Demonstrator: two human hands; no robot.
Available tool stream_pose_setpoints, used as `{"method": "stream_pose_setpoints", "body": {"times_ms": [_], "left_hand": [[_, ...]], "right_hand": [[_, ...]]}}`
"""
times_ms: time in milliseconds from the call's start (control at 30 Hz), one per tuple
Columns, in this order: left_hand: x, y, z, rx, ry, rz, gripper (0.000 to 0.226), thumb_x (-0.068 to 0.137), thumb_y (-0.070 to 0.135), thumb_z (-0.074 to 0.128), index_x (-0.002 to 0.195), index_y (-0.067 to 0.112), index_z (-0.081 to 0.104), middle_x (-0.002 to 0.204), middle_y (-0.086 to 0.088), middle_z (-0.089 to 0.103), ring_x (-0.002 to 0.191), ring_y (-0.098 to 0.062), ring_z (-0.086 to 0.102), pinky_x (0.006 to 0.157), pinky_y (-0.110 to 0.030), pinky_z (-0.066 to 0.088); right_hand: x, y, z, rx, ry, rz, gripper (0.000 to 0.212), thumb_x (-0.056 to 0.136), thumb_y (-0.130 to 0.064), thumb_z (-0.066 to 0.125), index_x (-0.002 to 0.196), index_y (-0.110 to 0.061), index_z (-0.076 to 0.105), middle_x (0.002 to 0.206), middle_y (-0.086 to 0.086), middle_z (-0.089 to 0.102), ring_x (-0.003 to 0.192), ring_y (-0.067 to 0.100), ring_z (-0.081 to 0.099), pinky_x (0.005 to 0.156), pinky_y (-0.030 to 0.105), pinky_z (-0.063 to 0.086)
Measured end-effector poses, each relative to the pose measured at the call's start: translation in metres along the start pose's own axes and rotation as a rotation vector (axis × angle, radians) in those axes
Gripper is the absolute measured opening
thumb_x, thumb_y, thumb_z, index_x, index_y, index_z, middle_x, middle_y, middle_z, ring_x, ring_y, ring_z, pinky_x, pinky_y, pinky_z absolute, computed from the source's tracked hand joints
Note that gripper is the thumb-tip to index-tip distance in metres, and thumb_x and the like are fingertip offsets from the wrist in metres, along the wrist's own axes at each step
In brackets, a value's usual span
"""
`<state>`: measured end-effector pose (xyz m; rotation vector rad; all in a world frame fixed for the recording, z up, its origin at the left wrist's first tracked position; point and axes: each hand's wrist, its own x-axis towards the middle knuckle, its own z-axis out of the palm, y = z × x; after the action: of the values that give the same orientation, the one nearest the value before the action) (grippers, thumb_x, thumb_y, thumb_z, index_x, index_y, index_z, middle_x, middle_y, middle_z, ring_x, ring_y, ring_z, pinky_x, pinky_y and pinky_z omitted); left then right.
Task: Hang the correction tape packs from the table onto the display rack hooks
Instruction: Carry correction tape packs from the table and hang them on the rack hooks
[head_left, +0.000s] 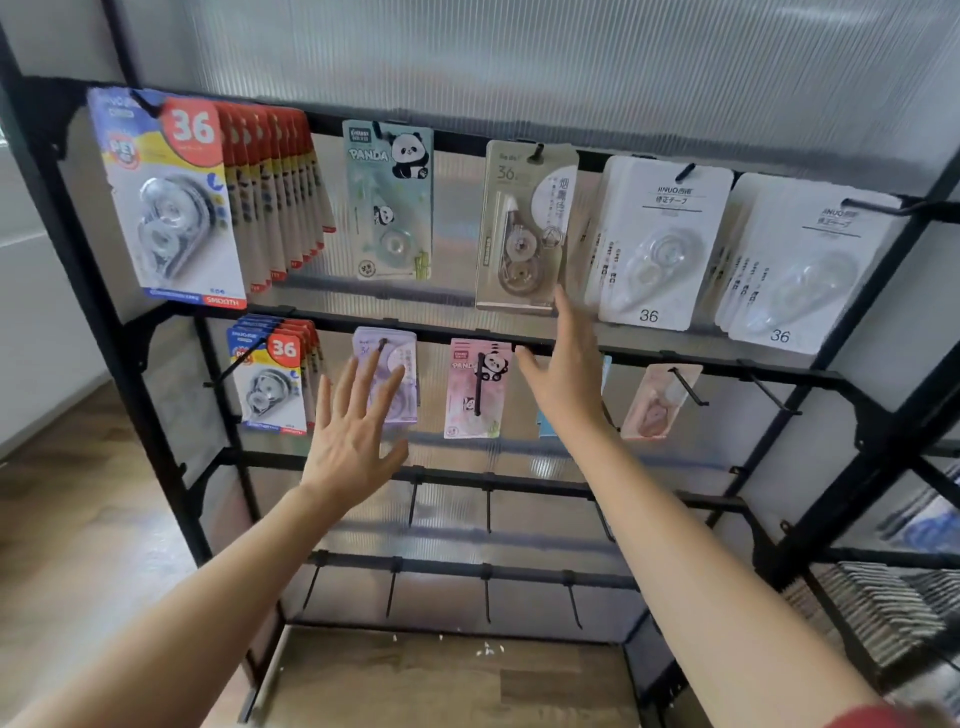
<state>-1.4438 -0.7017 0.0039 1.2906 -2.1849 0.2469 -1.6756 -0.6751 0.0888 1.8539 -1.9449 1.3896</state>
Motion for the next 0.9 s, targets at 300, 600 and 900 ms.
{"method": "stream_pose_setpoints", "body": {"times_ms": [300,600,900], "left_hand": [[-0.097,0.008,-0.017,0.006,-0.178,-0.064,0.089,0.084,0.035,0.067,0.152,0.023,0.01,0.16,-0.009,-0.001,0.147,-0.03,-0.005,0.116,-0.047,-0.01],[-0.226,0.01,-0.07,-0.055,-0.352,-0.167,0.076,0.09,0.036,0.059,0.152,0.024,0.018,0.161,-0.007,0.003,0.148,-0.027,-0.001,0.118,-0.045,-0.003],[-0.356,0.002,-0.147,0.002,-0.436,-0.451,0.071,0.094,0.038,0.051,0.153,0.023,0.014,0.161,-0.007,-0.002,0.148,-0.027,-0.004,0.117,-0.044,-0.008]], "right_hand": [[-0.103,-0.015,-0.014,-0.429,-0.534,0.127,0.079,0.097,-0.046,0.046,0.153,-0.025,-0.005,0.161,0.014,-0.002,0.147,0.037,0.0,0.118,0.052,0.008],[-0.239,-0.067,-0.031,-0.366,-0.745,0.264,0.077,0.096,-0.045,0.048,0.154,-0.025,0.0,0.161,0.013,0.003,0.146,0.037,0.006,0.118,0.051,0.01],[-0.345,-0.132,-0.005,-0.303,-1.012,0.122,0.075,0.098,-0.041,0.048,0.154,-0.026,0.001,0.161,0.009,0.005,0.147,0.032,0.004,0.117,0.05,0.006]]}}
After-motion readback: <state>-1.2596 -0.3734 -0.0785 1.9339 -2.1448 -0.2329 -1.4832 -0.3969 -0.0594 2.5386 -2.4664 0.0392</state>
